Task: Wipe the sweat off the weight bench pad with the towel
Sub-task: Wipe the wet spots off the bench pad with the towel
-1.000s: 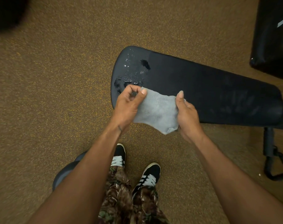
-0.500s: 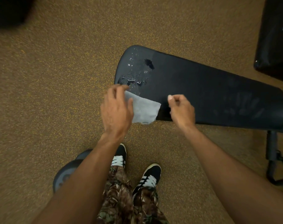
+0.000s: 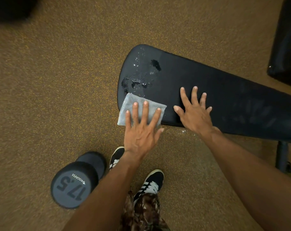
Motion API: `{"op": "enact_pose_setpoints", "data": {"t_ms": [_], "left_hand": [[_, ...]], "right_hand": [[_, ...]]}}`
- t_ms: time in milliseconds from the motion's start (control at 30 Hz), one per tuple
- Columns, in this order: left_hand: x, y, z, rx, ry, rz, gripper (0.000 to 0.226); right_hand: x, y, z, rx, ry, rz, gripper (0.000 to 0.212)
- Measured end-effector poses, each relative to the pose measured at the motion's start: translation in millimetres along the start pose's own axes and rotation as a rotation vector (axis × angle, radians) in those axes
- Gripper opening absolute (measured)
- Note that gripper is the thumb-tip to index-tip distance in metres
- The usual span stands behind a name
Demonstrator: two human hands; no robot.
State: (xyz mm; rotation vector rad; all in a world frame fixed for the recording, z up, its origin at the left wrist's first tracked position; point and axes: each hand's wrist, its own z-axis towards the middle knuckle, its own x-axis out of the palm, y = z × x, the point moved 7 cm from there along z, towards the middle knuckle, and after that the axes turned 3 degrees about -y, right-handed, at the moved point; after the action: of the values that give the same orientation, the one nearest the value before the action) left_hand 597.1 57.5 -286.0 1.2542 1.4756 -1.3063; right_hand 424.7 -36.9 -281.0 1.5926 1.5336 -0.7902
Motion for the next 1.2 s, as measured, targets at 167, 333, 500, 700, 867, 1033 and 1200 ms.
{"op": "enact_pose_setpoints", "data": {"t_ms": [167,333,500,700,867,1033,1200], "left_hand": [[1,7,3,-0.019,-0.016,0.019,0.056],[1,-2,4,-0.109,-0.018,-0.013,0.059],[-1,-9,12,-0.114,0.077,-0.02,0.061],[-13,-23,20,-0.03,0.054,-0.072,0.064],[-6,-8,15,0.11,0.048,0.034,0.061],[-7,-17,11,0.053,0.128,0.051,0.069],[-8,-7,11,0.204,0.167,0.079,0.066]], "right_hand": [[0,-4,-1,0.008,-0.004,-0.075,0.062],[4,-6,0,-0.007,-0.011,-0.027,0.062],[8,-3,-1,0.009,-0.007,-0.001,0.061],[9,-3,1,0.024,0.011,0.011,0.061],[8,-2,-1,0.018,-0.001,0.011,0.06],[3,-2,-1,0.039,0.02,0.067,0.065],[-2,2,0,0.066,0.007,0.066,0.076]]}}
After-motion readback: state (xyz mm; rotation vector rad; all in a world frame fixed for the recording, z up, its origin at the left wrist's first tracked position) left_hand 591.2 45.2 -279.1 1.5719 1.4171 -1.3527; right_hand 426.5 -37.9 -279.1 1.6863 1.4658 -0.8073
